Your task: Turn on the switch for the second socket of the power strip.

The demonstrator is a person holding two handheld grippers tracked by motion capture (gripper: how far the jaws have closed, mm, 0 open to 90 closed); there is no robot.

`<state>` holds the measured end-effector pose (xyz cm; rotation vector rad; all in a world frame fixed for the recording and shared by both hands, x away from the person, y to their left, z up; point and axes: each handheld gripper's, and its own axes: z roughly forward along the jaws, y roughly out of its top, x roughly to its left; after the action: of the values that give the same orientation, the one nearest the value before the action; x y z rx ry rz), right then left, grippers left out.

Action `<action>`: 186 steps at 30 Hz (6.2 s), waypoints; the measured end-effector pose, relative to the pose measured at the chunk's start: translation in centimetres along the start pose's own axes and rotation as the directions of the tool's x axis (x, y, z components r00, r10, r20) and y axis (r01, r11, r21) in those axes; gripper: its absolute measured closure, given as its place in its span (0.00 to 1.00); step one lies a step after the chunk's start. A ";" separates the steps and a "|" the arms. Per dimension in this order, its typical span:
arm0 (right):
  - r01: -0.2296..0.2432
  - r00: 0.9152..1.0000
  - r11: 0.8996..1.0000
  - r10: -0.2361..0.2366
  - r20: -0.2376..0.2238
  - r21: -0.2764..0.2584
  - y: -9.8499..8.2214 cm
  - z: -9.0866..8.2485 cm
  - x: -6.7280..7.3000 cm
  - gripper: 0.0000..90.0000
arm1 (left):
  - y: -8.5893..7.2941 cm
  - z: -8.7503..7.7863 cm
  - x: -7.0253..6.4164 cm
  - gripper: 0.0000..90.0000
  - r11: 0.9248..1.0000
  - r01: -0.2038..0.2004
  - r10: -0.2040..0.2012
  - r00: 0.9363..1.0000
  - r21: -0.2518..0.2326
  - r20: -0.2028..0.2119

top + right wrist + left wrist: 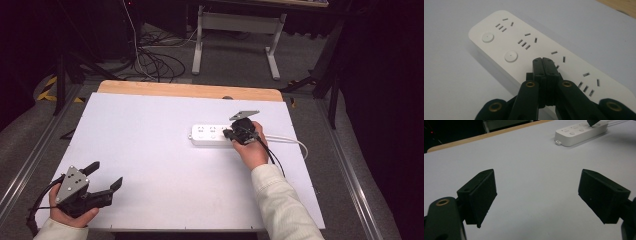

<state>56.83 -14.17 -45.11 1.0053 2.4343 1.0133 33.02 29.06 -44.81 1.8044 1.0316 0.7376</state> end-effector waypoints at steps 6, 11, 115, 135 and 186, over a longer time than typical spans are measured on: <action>0.001 1.000 1.000 -0.001 0.005 0.002 -0.1 0.1 0.0 1.00 | 0.0 0.0 0.0 0.17 1.000 0.000 0.000 1.000 0.002 0.001; 0.010 1.000 1.000 -0.010 0.012 0.005 -0.1 0.0 0.2 1.00 | 0.0 0.0 0.0 0.17 1.000 0.002 -0.002 1.000 0.002 0.002; 0.101 0.995 0.975 -0.101 0.008 -0.197 0.9 -9.6 3.5 0.91 | 0.0 0.2 -0.1 0.16 1.000 0.015 -0.015 1.000 0.005 -0.004; 0.094 0.989 0.965 -0.118 -0.086 -0.247 -2.7 -13.6 5.5 0.38 | 0.1 0.1 -0.3 0.16 1.000 0.018 -0.018 1.000 0.003 0.015; 0.028 0.983 0.986 -0.057 -0.174 -0.163 -15.9 -10.7 5.2 0.15 | -0.6 -0.3 -0.1 0.14 0.999 0.034 -0.035 0.999 0.027 0.026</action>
<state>39.87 -23.74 -49.10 0.8381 2.4540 1.3105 32.48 29.24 -45.21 1.8102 1.0568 0.6803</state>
